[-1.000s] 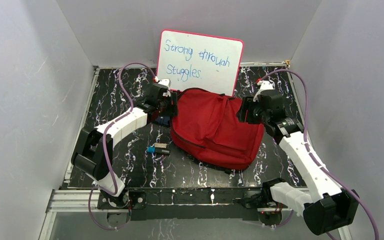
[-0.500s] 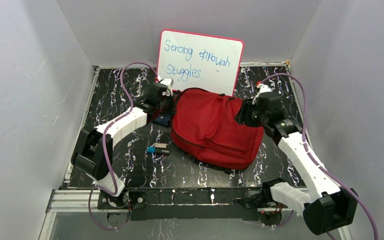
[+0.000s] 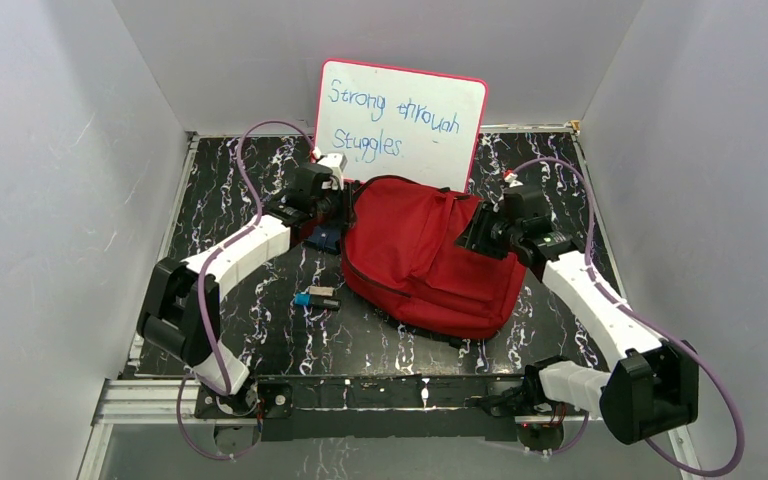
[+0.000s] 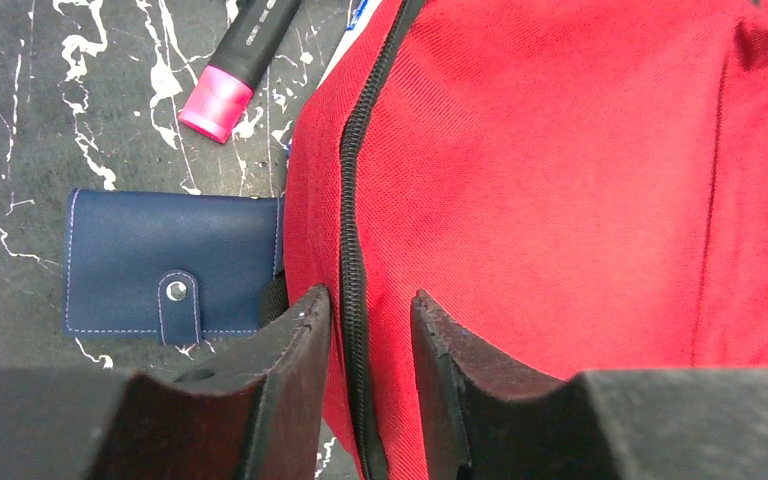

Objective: Pack the student bag
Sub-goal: Unzip the student bag at the center of the board.

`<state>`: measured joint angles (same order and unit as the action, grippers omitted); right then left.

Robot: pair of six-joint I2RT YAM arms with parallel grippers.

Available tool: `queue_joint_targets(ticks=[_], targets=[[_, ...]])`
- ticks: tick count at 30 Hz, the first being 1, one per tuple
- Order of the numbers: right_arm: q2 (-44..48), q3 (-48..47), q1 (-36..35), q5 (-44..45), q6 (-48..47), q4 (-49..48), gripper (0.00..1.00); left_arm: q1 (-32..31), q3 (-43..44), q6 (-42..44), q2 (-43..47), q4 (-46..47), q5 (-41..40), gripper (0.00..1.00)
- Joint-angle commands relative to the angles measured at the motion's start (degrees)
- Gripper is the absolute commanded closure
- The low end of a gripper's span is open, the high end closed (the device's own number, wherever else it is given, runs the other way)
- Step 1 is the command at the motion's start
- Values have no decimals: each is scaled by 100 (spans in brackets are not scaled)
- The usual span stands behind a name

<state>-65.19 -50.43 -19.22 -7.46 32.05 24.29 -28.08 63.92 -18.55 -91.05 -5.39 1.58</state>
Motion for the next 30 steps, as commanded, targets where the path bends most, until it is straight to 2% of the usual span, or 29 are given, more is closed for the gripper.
queue_joint_targets(ticks=[1, 13, 20, 24, 30], targets=[[-237, -78, -101, 154, 443, -450, 51, 30, 158, 53, 562, -72, -79, 65], [-1274, -643, -534, 524, 721, -914, 50, 30, -107, 141, 1079, -244, -50, 61], [-1836, -1101, -1122, 1290, 556, -794, 48, 30, -278, 80, 1207, -182, 51, 61], [-2116, -1259, -1333, 1835, 394, -519, 51, 30, -324, 87, 1242, -187, 61, 61], [-2239, -1256, -1445, 2826, 144, -84, 61, 30, -355, 114, 1232, -169, 86, 61]])
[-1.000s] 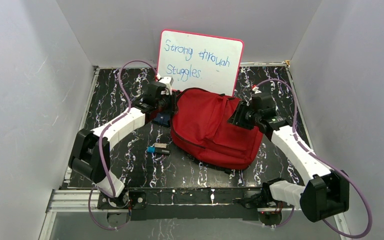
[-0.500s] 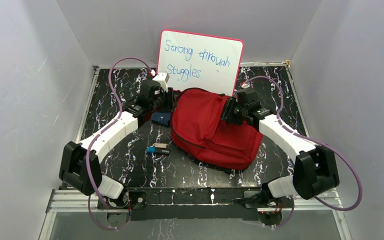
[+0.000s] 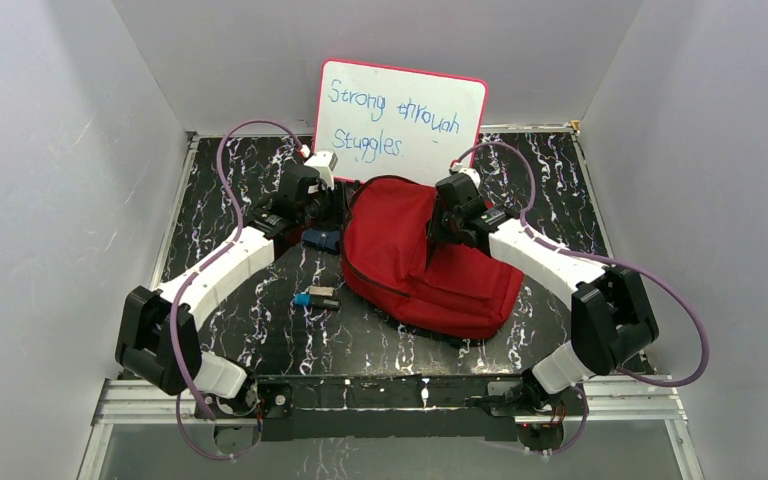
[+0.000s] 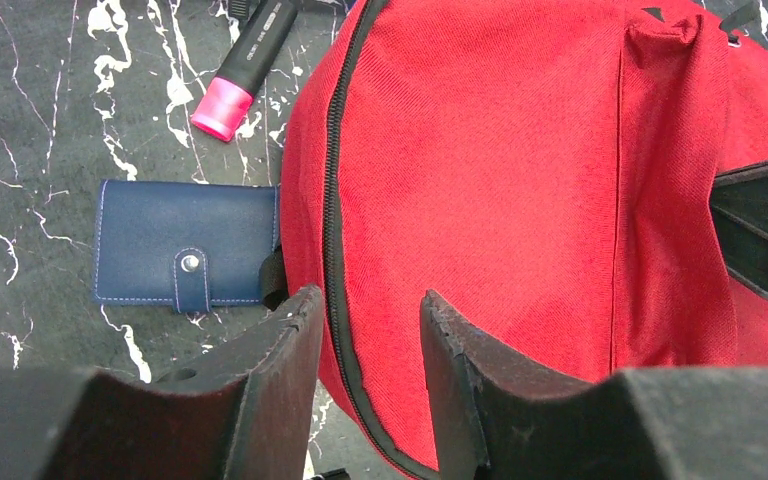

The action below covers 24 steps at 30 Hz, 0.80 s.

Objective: Pack the student bag
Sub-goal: Unzip the student bag at the center of the board.

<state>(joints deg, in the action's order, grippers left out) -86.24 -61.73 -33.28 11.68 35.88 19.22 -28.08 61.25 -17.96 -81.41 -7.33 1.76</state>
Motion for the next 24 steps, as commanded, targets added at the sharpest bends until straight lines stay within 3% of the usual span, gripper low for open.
queue_joint_targets(ticks=[1, 8, 15, 24], targets=[[-155, -121, -46, 1011, -284, 474, 61, 30, -93, 51, 258, 36, 84, 61], [-531, -263, -51, 1287, -597, 954, 67, 31, -104, 16, 228, 47, 125, 61], [-348, -220, -56, 1308, -652, 1014, 99, 30, -130, 60, 369, -50, -71, 61], [519, -374, -56, 1195, -738, 1097, 100, 30, -266, -102, 745, -127, -412, 61]])
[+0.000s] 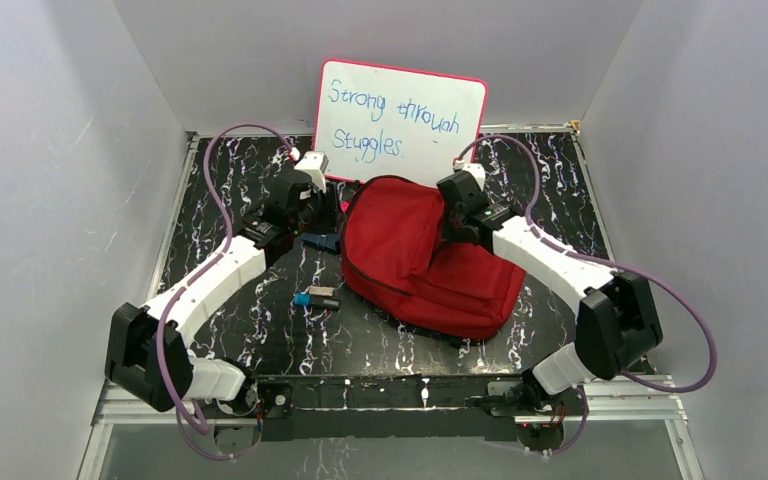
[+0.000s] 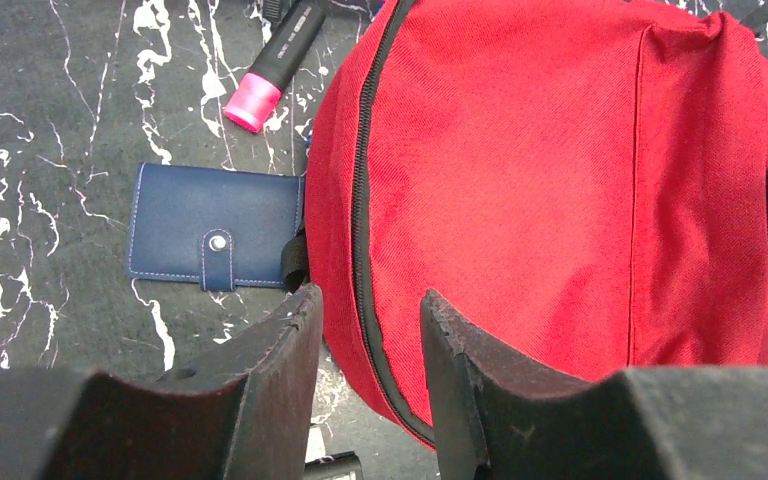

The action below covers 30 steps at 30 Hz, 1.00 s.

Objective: Pack the student bag
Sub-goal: Unzip the student bag at the center of the board.

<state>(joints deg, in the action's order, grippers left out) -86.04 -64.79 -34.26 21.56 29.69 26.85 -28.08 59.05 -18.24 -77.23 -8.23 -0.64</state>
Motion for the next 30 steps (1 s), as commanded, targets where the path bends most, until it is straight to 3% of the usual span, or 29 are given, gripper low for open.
queue_joint_targets(ticks=[1, 12, 14, 21, 30], targets=[[587, -94, 42, 216, -114, 364, 100, 30, -24, -74, 345, -41, -136, 61], [1252, 69, 43, 151, 0, 401, 100, -194, 427, -131, 96, 312, 1473, 64], [1309, 173, 47, 203, 12, 302, 100, -500, 576, -75, -3, 345, 1363, 63], [1746, 319, 59, 436, 260, 270, 78, -1953, 1178, 189, -627, 424, 671, 62], [2969, 1047, 66, 757, 638, 268, 65, -2464, 1769, 673, -1773, 287, -299, 48]])
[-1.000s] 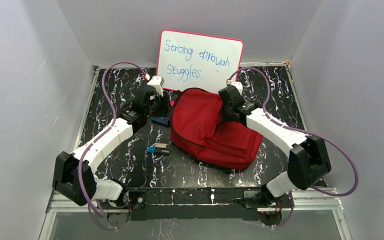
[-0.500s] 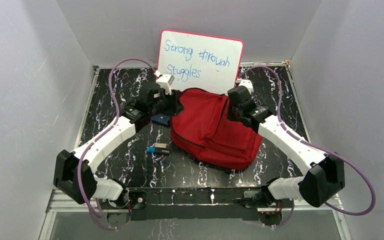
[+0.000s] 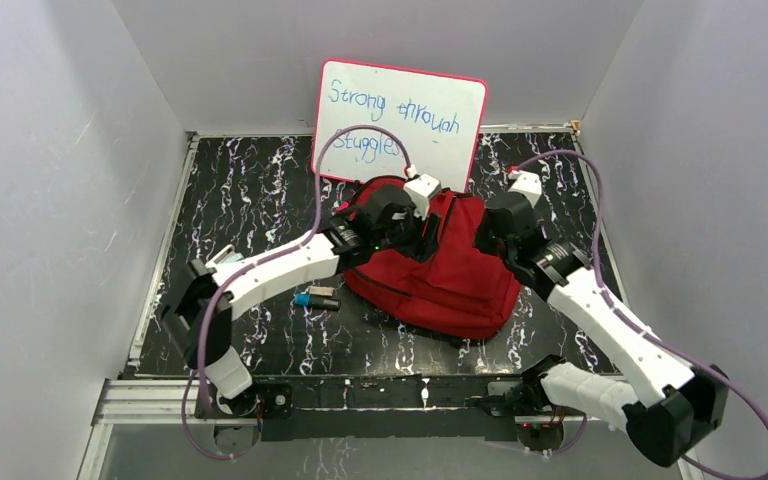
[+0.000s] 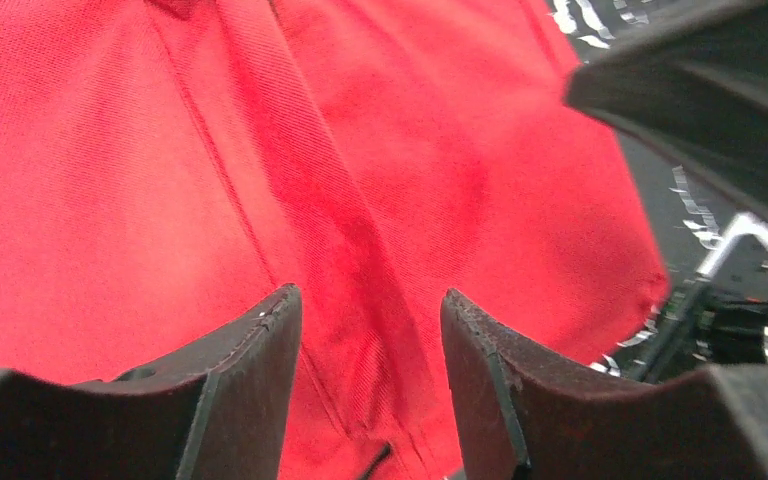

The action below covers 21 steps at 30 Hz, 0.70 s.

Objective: Pack the student bag
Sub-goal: Unzip the student bag at the center of the board.

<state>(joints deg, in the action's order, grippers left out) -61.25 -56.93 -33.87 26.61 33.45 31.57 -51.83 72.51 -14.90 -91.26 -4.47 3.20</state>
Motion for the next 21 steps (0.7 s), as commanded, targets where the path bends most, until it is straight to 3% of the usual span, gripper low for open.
queue_joint_targets(ticks=[1, 4, 12, 21], targets=[[590, 332, 28, 220, 285, -219, 64, -123, 507, 411, -464, -119, -764, 47], [703, 453, 28, 130, 319, -229, 63, -168, 663, 629, -734, -140, -1063, 43], [503, 490, 27, -301, 224, -398, 59, -169, 774, 833, -936, -190, -1711, 43], [-143, 285, 27, -337, -122, -779, 51, -160, 475, 924, -875, -284, -3005, 60]])
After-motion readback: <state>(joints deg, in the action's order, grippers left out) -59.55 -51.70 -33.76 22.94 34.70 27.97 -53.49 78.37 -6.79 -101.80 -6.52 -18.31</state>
